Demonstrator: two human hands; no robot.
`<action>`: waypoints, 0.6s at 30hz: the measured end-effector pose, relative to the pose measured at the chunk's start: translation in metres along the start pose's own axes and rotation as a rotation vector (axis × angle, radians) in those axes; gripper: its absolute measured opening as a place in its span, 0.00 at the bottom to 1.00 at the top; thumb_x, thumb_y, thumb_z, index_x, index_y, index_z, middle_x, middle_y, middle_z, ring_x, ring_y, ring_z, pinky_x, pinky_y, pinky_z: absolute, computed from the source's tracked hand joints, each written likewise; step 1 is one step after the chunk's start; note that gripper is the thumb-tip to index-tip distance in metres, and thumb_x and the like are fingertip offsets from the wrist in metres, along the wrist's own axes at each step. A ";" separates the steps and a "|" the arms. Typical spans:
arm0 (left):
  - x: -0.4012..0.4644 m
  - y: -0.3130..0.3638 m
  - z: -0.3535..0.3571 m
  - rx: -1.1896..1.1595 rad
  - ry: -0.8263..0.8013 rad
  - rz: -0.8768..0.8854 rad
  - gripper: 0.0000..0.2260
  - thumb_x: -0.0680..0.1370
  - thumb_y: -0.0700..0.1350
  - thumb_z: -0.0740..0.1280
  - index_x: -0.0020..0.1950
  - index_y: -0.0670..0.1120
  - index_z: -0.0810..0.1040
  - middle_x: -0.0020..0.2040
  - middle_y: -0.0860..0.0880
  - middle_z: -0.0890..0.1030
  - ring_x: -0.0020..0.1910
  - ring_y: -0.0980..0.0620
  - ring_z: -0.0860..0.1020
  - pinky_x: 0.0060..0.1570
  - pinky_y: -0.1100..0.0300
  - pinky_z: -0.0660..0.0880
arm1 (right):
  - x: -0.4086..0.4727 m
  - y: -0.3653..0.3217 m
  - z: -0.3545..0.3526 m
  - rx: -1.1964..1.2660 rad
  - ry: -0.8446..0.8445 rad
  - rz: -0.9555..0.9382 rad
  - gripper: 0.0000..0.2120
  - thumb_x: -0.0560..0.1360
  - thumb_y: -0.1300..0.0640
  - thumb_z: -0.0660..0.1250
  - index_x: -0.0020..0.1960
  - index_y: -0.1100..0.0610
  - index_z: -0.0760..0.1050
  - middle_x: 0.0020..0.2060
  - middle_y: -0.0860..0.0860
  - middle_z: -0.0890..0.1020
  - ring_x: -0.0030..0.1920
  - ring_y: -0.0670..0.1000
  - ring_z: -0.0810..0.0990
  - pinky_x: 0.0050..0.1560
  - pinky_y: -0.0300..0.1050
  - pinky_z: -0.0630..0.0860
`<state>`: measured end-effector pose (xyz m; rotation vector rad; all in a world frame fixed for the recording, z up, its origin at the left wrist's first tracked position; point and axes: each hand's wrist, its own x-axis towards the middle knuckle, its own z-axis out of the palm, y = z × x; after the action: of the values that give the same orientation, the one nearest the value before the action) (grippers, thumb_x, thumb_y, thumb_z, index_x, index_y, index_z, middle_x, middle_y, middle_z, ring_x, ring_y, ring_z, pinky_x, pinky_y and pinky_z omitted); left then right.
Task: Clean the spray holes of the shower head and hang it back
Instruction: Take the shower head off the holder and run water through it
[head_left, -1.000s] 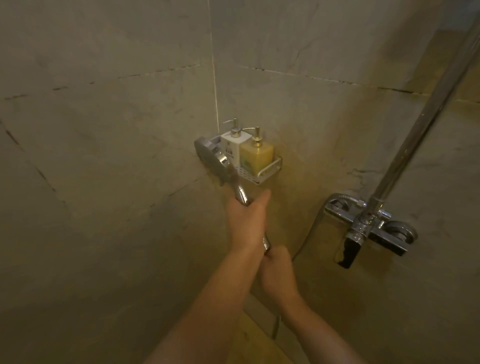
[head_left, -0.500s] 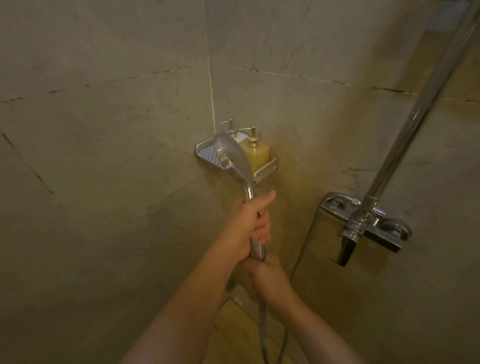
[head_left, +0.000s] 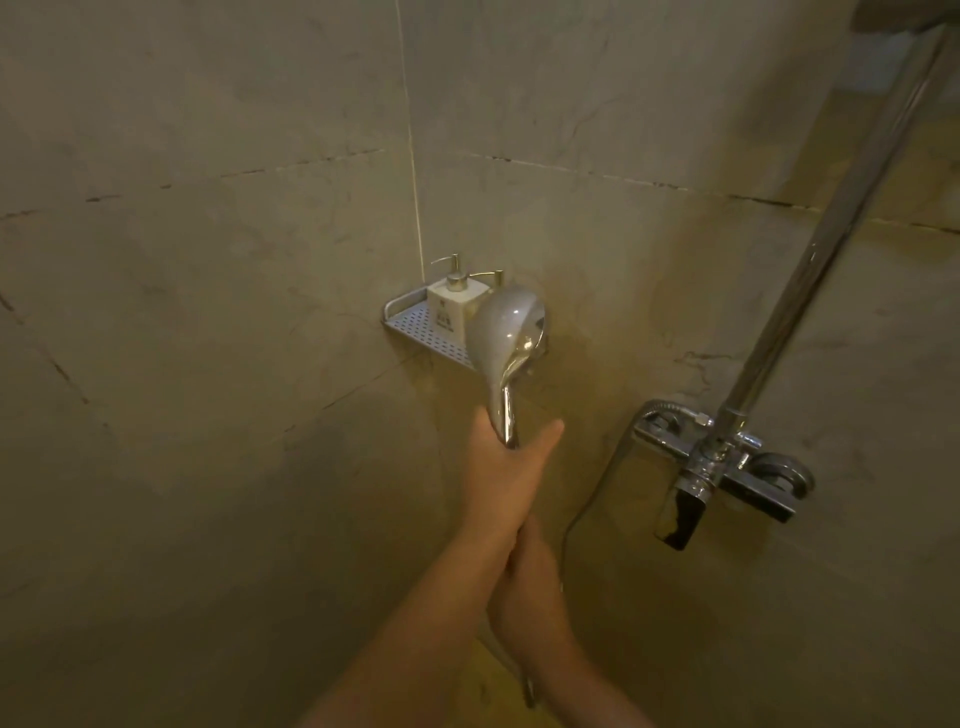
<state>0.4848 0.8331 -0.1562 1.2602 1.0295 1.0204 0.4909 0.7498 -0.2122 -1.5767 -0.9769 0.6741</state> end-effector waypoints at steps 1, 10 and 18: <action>0.000 -0.002 0.000 0.025 -0.005 0.017 0.14 0.69 0.52 0.78 0.46 0.56 0.75 0.34 0.58 0.78 0.33 0.59 0.77 0.38 0.58 0.76 | 0.001 0.001 0.000 0.002 -0.017 -0.028 0.21 0.79 0.63 0.64 0.68 0.48 0.65 0.48 0.29 0.80 0.49 0.31 0.79 0.46 0.34 0.74; 0.017 0.001 -0.001 -0.086 -0.021 -0.162 0.13 0.69 0.49 0.78 0.39 0.47 0.75 0.27 0.46 0.71 0.23 0.49 0.69 0.28 0.56 0.70 | 0.009 0.000 -0.006 0.004 -0.094 -0.062 0.27 0.80 0.60 0.59 0.72 0.37 0.55 0.68 0.36 0.71 0.65 0.36 0.73 0.63 0.36 0.71; 0.023 0.010 0.003 -0.250 -0.094 -0.259 0.14 0.72 0.41 0.76 0.53 0.47 0.76 0.44 0.45 0.83 0.35 0.47 0.84 0.31 0.56 0.80 | 0.007 0.015 -0.003 -0.014 -0.040 0.027 0.09 0.78 0.65 0.60 0.55 0.54 0.70 0.47 0.51 0.80 0.44 0.45 0.78 0.49 0.52 0.75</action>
<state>0.4927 0.8548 -0.1467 0.9353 0.9327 0.8519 0.5004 0.7539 -0.2256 -1.5970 -0.9927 0.7211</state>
